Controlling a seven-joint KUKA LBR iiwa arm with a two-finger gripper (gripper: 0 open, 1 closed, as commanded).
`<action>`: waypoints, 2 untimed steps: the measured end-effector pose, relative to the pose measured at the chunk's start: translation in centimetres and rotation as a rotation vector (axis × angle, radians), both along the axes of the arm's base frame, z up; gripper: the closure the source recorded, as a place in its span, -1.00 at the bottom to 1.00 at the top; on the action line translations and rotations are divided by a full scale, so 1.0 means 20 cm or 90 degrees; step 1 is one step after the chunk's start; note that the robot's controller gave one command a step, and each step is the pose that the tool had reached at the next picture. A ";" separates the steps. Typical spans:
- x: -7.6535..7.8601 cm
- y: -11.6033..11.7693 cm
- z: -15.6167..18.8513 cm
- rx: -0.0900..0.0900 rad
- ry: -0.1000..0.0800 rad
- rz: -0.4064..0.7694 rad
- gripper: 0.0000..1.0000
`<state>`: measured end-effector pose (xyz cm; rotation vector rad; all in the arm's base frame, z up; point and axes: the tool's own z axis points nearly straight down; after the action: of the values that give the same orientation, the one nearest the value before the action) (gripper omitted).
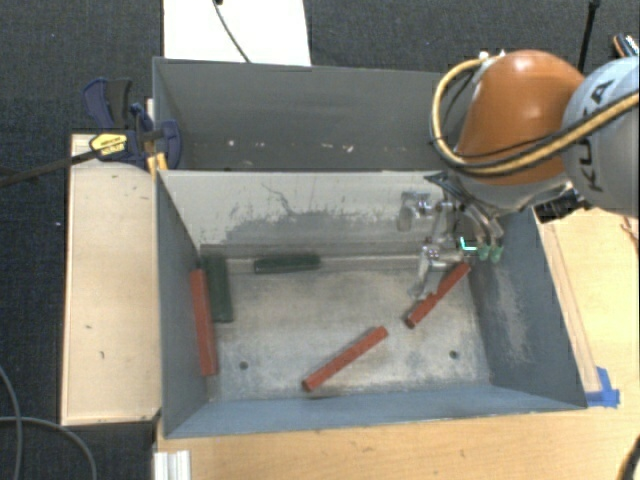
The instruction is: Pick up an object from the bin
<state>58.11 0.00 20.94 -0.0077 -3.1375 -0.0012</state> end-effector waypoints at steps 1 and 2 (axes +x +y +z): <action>-0.15 -0.10 -0.69 0.000 0.002 -0.051 -1.00; -0.30 0.22 -0.70 0.001 -0.003 0.072 -1.00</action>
Offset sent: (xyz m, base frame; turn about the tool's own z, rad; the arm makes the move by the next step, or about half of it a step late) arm -0.0282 -0.0202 -0.1342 0.0814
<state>52.03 4.42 7.00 0.1702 -3.1370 -0.0040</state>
